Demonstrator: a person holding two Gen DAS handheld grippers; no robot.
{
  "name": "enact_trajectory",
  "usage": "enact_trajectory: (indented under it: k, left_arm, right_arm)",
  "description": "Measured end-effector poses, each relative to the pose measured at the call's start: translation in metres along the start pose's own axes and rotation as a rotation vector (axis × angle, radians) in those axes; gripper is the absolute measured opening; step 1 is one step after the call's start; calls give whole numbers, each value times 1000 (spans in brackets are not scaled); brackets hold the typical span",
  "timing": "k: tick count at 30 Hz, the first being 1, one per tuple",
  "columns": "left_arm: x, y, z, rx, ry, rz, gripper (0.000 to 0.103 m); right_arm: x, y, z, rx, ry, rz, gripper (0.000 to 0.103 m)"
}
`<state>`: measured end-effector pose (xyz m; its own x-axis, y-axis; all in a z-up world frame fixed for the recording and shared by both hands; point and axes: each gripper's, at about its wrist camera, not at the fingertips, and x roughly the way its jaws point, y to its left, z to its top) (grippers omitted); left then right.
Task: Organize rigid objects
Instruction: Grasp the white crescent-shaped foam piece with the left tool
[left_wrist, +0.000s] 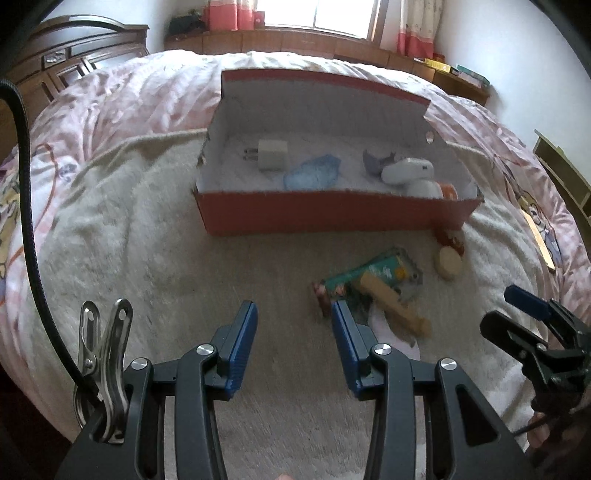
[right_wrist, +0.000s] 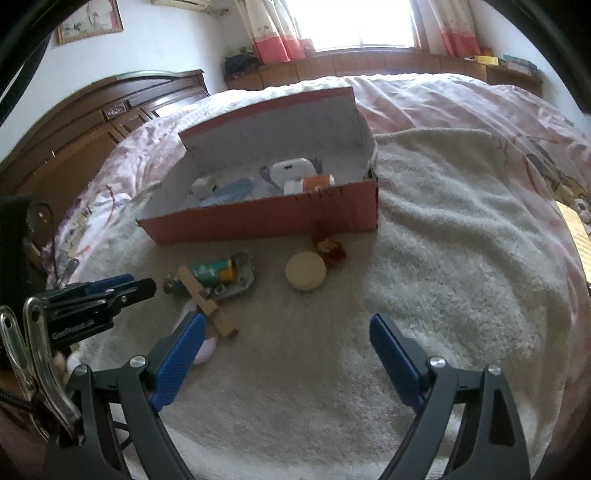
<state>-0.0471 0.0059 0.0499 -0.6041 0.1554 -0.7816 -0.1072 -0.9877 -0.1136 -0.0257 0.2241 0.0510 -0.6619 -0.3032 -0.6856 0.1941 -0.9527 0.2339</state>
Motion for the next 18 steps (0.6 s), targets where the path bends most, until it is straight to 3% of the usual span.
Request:
enact_trajectory:
  k: [8,18]
  left_arm:
    - [6,-15,-14,31,48,-48,43]
    - [6,-45,-24,127,58,-143,43]
  right_arm:
    - [11,-4,-17,-71,50,-87,93]
    - [17,-8,-28,-91,73,-87,94]
